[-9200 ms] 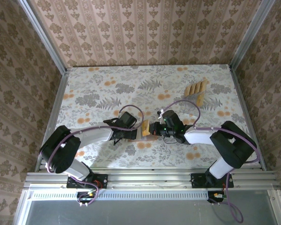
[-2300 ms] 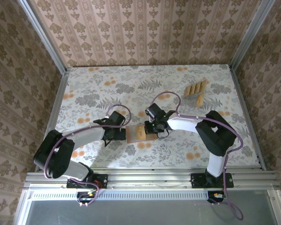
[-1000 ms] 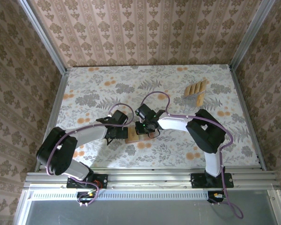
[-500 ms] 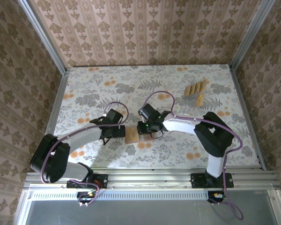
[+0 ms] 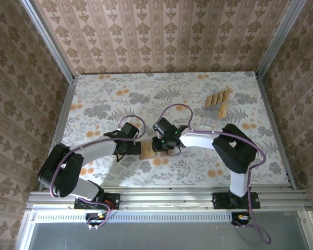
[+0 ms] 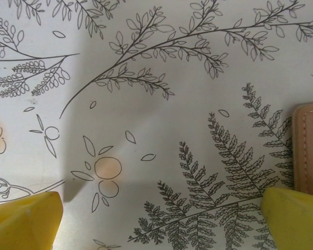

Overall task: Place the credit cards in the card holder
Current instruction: Insert the credit card into the card slot.

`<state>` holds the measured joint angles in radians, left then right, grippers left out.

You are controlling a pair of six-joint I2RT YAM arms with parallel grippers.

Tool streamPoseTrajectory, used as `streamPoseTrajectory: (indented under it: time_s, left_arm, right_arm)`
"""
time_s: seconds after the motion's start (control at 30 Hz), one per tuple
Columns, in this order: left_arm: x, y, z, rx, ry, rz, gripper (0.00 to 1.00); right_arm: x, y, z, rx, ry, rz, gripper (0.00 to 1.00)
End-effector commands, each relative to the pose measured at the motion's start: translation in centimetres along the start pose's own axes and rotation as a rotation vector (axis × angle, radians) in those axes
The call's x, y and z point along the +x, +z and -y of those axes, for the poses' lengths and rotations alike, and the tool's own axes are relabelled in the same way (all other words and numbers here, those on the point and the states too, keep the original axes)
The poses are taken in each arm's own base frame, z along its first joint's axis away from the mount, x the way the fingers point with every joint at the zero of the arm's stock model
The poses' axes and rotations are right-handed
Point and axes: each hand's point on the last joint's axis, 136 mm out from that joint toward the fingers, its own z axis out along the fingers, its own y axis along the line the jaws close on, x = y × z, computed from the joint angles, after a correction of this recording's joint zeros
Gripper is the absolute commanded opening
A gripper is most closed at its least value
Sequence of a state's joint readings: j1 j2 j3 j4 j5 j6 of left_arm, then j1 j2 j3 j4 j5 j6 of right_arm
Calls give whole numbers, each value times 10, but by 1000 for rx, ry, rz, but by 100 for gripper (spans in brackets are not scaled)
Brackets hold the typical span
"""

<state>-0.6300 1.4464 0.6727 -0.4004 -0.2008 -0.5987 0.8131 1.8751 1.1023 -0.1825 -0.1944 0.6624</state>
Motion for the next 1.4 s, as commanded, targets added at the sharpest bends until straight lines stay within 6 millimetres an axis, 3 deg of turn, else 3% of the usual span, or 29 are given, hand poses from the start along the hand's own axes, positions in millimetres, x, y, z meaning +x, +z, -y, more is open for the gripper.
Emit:
streamPoseTrajectory:
  time_s: [0.0,0.5,0.7,1.0,1.37]
  left_arm:
    - [6,6,5,4,20,-23,100]
    - [7,9,12,8,31,-26,100]
    - [4,4,13,12,35,-15,100]
    - [-11,-14,15,39,38,36,100]
    - [-47,-51,39,216,65,164,100]
  right_arm:
    - [4,6,-7,-19,10,-17,12]
    - [1,-2,-23,-63,4,-6,13]
    - [-4,-17,-17,-39,4,28,17]
    - [-8,-49,17,26,45,87,25]
    - [-2,-96,72,202,73,178,50]
